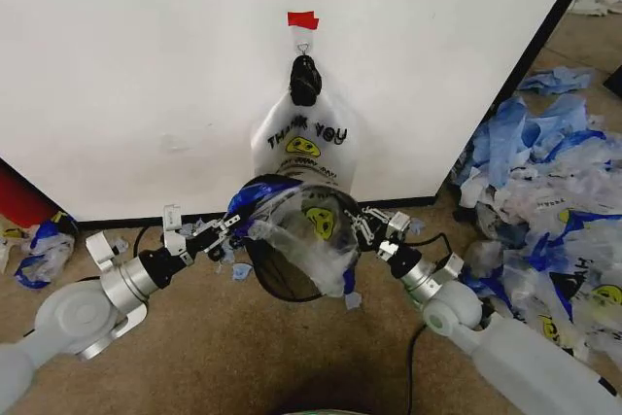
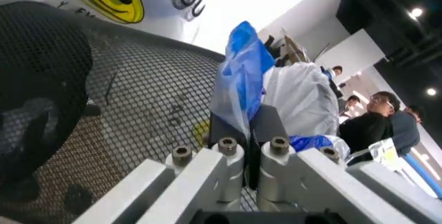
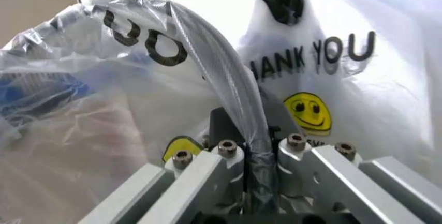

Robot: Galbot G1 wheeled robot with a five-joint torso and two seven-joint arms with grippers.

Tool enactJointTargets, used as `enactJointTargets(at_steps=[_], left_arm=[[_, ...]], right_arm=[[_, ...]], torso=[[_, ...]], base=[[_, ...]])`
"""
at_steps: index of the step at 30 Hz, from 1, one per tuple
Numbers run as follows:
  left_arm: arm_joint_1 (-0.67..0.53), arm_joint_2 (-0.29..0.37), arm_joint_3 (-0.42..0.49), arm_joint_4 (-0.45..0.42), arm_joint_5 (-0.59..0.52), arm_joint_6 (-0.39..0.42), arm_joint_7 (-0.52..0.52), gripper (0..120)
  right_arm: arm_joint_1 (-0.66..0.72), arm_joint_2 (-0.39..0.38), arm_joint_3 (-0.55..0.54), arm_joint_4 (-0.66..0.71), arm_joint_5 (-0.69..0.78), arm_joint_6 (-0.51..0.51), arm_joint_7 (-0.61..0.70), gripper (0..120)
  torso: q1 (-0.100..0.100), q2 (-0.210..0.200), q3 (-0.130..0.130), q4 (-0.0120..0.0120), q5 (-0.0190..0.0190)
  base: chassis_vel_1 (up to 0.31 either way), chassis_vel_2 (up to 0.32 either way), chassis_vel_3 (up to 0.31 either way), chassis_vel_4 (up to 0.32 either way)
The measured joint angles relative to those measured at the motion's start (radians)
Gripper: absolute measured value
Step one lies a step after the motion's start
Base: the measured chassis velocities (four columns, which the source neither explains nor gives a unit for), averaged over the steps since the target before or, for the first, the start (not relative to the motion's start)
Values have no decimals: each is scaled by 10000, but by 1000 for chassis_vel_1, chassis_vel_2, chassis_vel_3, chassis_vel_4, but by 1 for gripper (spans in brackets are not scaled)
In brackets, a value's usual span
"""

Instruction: Pick up the garbage bag from the wall and place it over the trash bin.

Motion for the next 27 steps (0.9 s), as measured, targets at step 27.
enactJointTargets(at_steps=[27], left_arm=[[11, -455, 140, 487, 386, -540, -164, 0]], right_arm=[[-154, -367, 115, 653, 2729, -1065, -72, 1]], torso=[[0, 0, 0, 1, 0]], base=[[0, 0, 0, 0]])
